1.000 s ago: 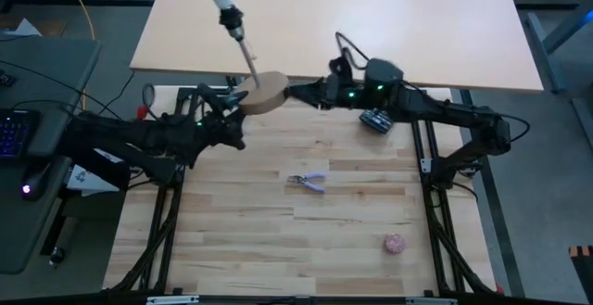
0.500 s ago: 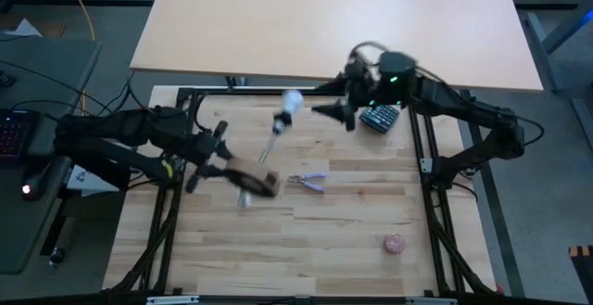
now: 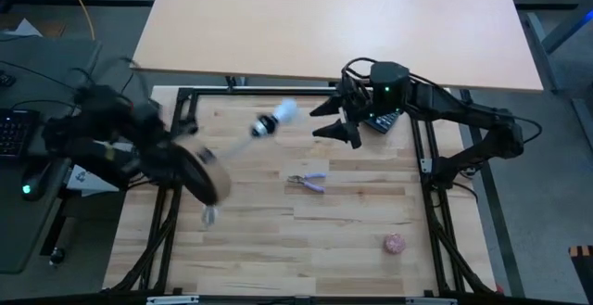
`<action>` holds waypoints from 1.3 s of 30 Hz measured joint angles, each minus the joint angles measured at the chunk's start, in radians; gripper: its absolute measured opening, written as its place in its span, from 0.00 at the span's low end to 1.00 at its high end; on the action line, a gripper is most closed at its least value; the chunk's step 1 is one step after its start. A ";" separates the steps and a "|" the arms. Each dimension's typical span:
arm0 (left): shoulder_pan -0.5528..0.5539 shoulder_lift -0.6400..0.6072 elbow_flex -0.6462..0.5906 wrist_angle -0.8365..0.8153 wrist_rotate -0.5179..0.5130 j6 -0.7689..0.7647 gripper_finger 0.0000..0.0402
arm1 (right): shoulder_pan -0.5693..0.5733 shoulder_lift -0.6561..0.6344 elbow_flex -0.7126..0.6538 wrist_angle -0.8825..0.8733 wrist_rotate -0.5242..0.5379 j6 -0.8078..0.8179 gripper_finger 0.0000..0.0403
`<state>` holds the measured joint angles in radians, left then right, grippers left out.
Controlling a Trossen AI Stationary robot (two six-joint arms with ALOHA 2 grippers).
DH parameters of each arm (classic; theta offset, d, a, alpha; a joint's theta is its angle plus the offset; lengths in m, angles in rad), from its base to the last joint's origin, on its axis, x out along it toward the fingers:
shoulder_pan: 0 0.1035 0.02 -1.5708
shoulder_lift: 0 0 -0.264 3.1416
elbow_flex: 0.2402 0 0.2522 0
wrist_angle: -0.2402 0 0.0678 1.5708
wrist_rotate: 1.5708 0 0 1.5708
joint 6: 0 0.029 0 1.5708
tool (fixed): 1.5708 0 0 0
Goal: Screw lightbulb
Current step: Remove the light bulb from the lamp socket
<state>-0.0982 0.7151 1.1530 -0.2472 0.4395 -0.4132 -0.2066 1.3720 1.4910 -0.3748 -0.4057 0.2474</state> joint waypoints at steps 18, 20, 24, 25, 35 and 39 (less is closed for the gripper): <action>0.000 -0.055 0.000 -0.149 -0.160 0.016 0.29 | -0.025 0.046 0.000 0.375 -0.064 0.138 0.78; 0.000 -0.039 -0.002 -0.185 -0.165 0.062 0.29 | -0.022 0.045 0.000 0.371 -0.076 0.153 0.78; 0.000 -0.011 0.000 -0.219 -0.230 0.182 0.29 | 0.010 0.045 0.000 0.363 -0.075 0.180 0.78; 0.000 -0.006 0.000 -0.227 -0.263 0.219 0.29 | 0.024 0.045 0.000 0.356 -0.075 0.181 0.78; 0.001 0.057 0.000 -0.190 -0.583 0.391 0.29 | 0.188 0.067 0.000 0.327 0.240 -0.025 0.78; 0.001 0.117 0.000 -0.118 -0.576 0.389 0.29 | 0.207 0.104 0.000 0.340 0.259 -0.055 0.78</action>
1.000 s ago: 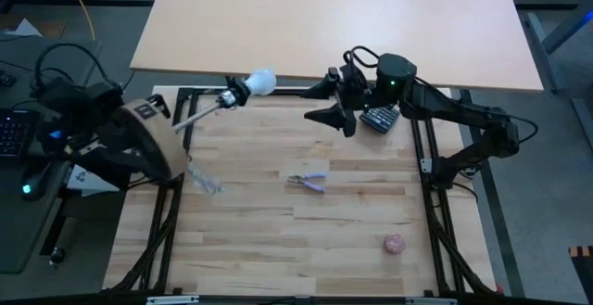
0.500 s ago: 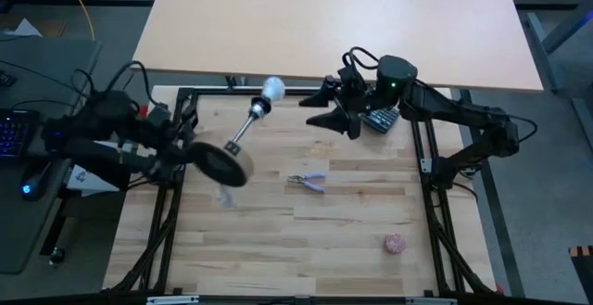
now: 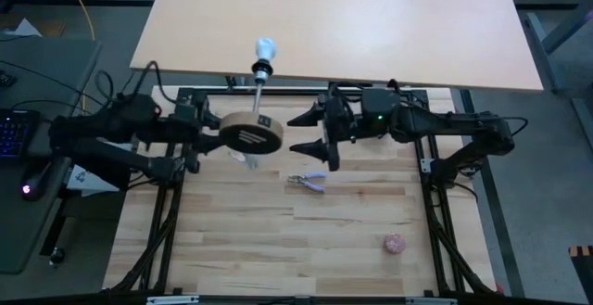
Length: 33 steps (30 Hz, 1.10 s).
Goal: Screw lightbulb
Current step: Remove the light bulb from the lamp socket
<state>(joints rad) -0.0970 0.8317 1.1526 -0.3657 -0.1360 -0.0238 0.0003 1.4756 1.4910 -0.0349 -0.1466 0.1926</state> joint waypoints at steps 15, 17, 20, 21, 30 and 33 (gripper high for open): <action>0.011 0.088 0.000 0.117 -0.005 0.009 0.29 | 0.028 0.035 0.000 0.024 0.045 -0.009 0.76; 0.017 0.088 0.001 0.112 -0.005 0.005 0.29 | 0.029 0.038 0.000 0.028 0.068 -0.010 0.71; 0.027 0.098 0.001 0.097 -0.001 -0.009 0.29 | 0.029 0.037 0.000 0.048 0.079 -0.018 0.59; 0.028 0.101 0.001 0.100 0.005 -0.009 0.29 | 0.029 0.036 0.000 0.051 0.079 -0.018 0.54; 0.045 0.116 0.001 0.083 -0.002 -0.081 0.29 | 0.024 0.036 0.000 0.017 0.123 -0.047 0.33; 0.054 0.096 0.001 0.039 0.001 -0.121 0.36 | 0.020 0.040 -0.001 0.015 0.123 -0.052 0.32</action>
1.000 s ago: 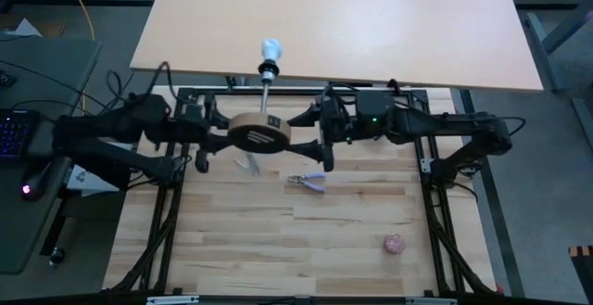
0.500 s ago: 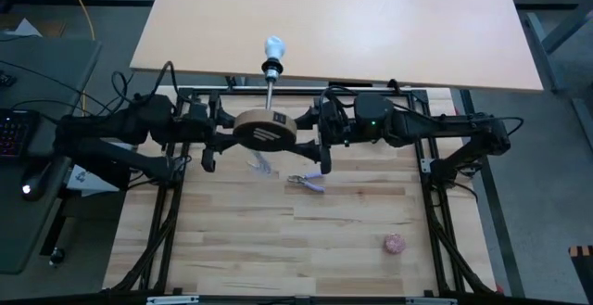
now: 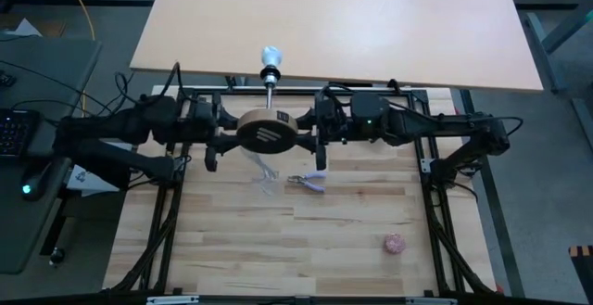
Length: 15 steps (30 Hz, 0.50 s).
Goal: Screw lightbulb
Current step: Remove the light bulb from the lamp socket
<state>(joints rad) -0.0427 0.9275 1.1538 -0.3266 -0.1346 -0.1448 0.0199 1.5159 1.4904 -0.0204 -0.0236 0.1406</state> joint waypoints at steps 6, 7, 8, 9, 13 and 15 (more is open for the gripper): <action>0.004 -0.084 0.001 -0.053 -0.025 -0.154 0.66 | -0.026 -0.003 -0.001 -0.060 -0.001 -0.053 0.32; 0.004 -0.097 0.001 -0.054 -0.025 -0.173 0.69 | -0.029 -0.003 -0.001 -0.073 0.002 -0.064 0.32; 0.004 -0.111 0.001 -0.056 -0.025 -0.204 0.71 | -0.031 -0.003 -0.001 -0.084 0.003 -0.083 0.32; 0.004 -0.121 0.001 -0.057 -0.028 -0.241 0.72 | -0.032 -0.002 -0.001 -0.098 0.012 -0.107 0.32; 0.020 -0.136 0.001 -0.078 -0.026 -0.409 0.73 | -0.031 0.006 -0.001 -0.165 0.158 -0.230 0.32; 0.034 -0.126 0.002 -0.116 0.022 -0.456 0.73 | -0.028 0.027 -0.001 -0.180 0.227 -0.282 0.32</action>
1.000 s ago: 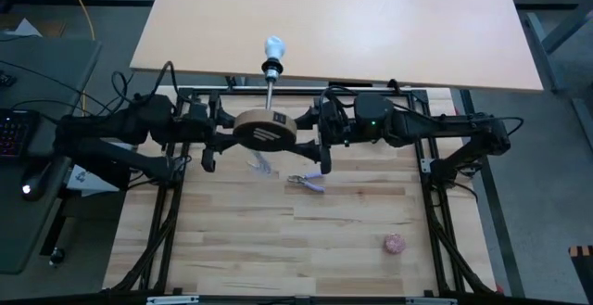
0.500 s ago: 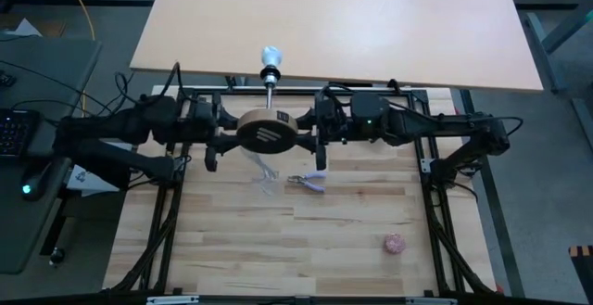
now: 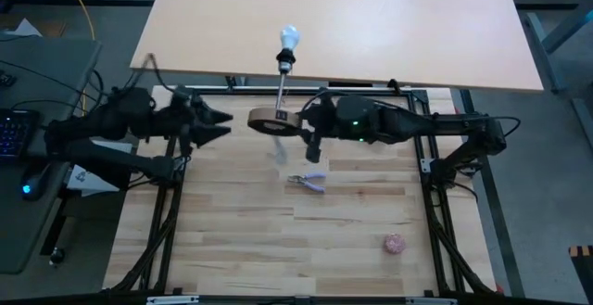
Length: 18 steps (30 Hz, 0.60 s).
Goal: Screw lightbulb
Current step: Remove the light bulb from the lamp socket
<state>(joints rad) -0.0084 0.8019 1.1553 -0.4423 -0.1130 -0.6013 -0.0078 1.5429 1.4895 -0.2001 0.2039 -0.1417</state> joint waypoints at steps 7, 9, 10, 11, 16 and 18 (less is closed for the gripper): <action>0.016 0.092 0.004 -0.055 0.005 0.145 0.72 | 0.031 0.076 0.000 0.000 0.086 -0.134 0.32; 0.017 0.118 0.029 -0.106 -0.048 0.265 0.72 | 0.044 0.088 0.000 -0.008 0.101 -0.154 0.31; 0.017 0.128 0.043 -0.138 -0.076 0.339 0.72 | 0.050 0.090 0.000 -0.009 0.105 -0.155 0.31; 0.017 0.140 0.056 -0.174 -0.102 0.412 0.72 | 0.055 0.090 0.000 -0.007 0.106 -0.155 0.31; 0.014 0.189 0.122 -0.273 -0.158 0.775 0.72 | 0.069 0.087 0.002 -0.007 0.109 -0.155 0.31; 0.014 0.214 0.142 -0.303 -0.127 0.863 0.72 | 0.068 0.087 0.002 -0.011 0.104 -0.155 0.31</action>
<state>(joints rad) 0.0055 1.0156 1.2973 -0.7458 -0.2398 0.2622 0.0600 1.6302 1.4910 -0.2113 0.3082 -0.2971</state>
